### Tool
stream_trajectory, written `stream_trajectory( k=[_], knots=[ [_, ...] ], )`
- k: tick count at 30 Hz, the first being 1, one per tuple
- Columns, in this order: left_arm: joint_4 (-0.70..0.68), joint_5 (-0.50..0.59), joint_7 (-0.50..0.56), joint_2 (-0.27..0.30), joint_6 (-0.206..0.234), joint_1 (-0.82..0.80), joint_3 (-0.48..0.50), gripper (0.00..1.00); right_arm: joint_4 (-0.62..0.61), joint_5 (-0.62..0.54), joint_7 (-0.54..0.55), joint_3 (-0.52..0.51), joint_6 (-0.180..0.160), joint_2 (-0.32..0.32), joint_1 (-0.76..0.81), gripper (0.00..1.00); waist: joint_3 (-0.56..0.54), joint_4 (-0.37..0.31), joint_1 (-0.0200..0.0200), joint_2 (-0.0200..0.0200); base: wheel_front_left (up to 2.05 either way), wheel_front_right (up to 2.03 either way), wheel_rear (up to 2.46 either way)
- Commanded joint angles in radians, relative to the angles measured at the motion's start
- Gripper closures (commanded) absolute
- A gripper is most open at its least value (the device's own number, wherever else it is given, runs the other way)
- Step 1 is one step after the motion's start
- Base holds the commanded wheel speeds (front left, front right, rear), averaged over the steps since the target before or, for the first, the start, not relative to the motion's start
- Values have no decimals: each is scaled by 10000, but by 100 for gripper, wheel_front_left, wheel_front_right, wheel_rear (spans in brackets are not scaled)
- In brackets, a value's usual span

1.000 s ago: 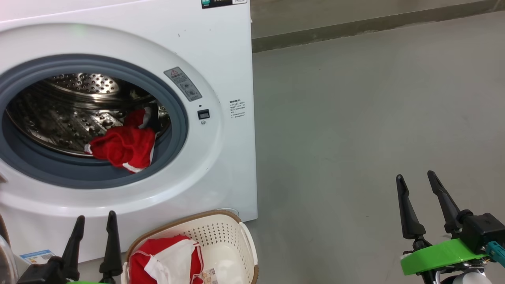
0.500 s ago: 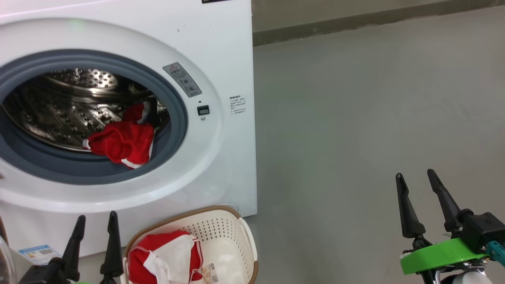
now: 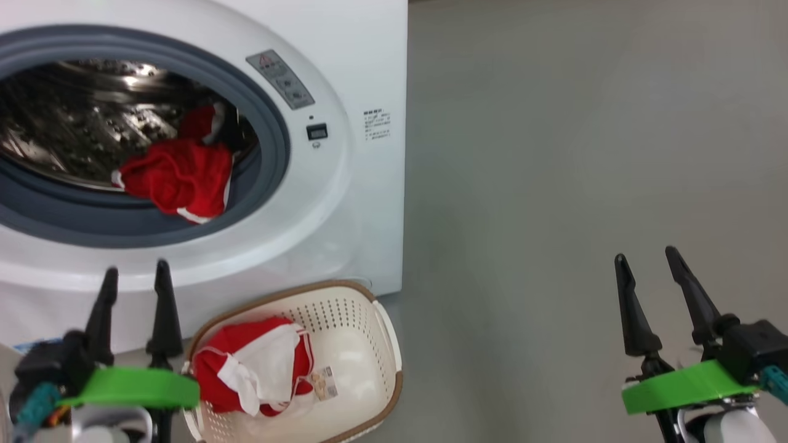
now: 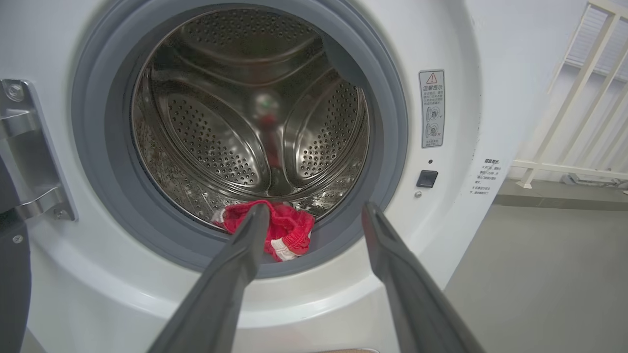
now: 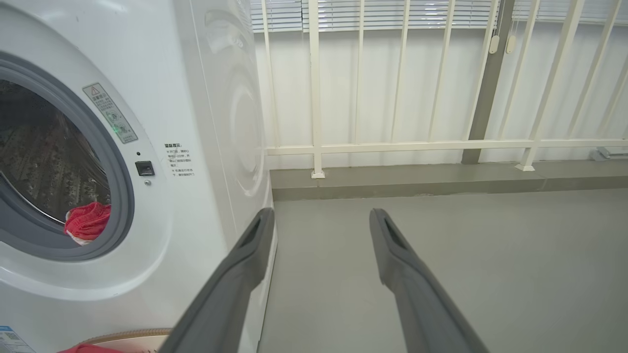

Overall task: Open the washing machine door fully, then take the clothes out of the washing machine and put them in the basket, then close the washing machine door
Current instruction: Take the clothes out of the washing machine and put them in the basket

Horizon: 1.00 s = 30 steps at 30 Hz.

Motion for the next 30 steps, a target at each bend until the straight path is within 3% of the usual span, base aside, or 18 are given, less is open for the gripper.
stream_trajectory(
  k=[1, 24, 30],
  knots=[
    [-68, 83, -120, 214, 9, -590, 345, 0, -323, -8, -63, 335, 63, -120, -535, 0, 629, 74, 0, 0, 0, 0, 0],
    [4304, 176, -120, 1775, -193, -6796, 596, 0, -475, 119, -63, 850, 63, -120, -2157, 0, 4226, -507, 0, 0, 0, 0, 0],
    [6101, -55, 311, 2115, -192, -8558, 566, 0, -540, 148, -63, 1095, 63, -120, -2349, 0, 4787, -551, 0, 0, 0, 0, 0]
  ],
)
